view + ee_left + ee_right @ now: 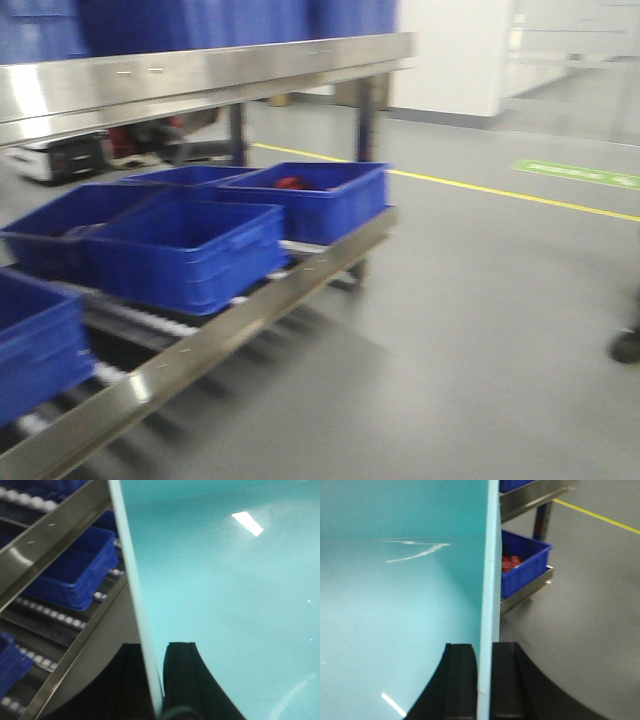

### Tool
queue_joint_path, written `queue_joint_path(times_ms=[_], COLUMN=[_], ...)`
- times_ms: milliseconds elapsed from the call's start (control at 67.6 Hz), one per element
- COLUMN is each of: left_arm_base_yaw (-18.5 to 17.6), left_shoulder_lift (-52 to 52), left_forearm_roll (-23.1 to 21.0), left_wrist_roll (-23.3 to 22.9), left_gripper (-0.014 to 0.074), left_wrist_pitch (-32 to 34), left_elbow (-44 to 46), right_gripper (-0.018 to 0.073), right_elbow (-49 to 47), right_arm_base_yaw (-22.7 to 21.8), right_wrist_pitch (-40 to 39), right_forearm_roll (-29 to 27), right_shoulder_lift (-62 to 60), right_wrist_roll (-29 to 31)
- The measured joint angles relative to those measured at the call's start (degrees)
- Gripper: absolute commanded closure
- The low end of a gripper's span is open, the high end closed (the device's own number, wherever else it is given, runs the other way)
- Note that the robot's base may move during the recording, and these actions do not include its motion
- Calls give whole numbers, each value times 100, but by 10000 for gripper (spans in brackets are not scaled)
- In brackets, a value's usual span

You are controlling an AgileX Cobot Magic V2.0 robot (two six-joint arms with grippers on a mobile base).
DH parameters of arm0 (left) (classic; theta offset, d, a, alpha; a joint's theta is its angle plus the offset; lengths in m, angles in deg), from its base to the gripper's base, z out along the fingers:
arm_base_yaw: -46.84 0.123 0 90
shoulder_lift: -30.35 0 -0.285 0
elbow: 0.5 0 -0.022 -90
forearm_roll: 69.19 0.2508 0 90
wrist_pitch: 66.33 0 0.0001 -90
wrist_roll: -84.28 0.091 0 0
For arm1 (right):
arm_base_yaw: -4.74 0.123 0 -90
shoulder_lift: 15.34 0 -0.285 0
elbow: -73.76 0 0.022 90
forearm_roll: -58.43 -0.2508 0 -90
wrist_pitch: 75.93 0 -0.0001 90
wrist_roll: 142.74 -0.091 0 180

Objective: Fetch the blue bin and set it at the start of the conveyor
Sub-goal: 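Hold the teal bin with both grippers while driving away from the rack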

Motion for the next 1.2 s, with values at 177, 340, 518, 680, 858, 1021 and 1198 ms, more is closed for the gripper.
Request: queue_joint_path(times_ms=[177, 340, 518, 680, 858, 1021, 1198], left_arm_base_yaw=[0, 0, 0, 0, 0, 0, 0], left_shoulder_lift=[0, 0, 0, 0, 0, 0, 0], left_forearm_roll=[0, 0, 0, -10, -10, -10, -10], left_wrist_roll=[0, 0, 0, 0, 0, -11, -11], left_gripper=[708, 708, 708, 708, 708, 708, 708], left_wrist_pitch=[0, 0, 0, 0, 0, 0, 0], left_elbow=[0, 0, 0, 0, 0, 0, 0], right_gripper=[711, 711, 711, 711, 711, 711, 711], right_elbow=[0, 0, 0, 0, 0, 0, 0], right_arm_base_yaw=[0, 0, 0, 0, 0, 0, 0], right_wrist_pitch=[0, -10, -10, -10, -10, -10, -10], right_forearm_roll=[0, 11, 11, 11, 11, 11, 23], right_shoulder_lift=[0, 0, 0, 0, 0, 0, 0], right_wrist_roll=[0, 0, 0, 0, 0, 0, 0])
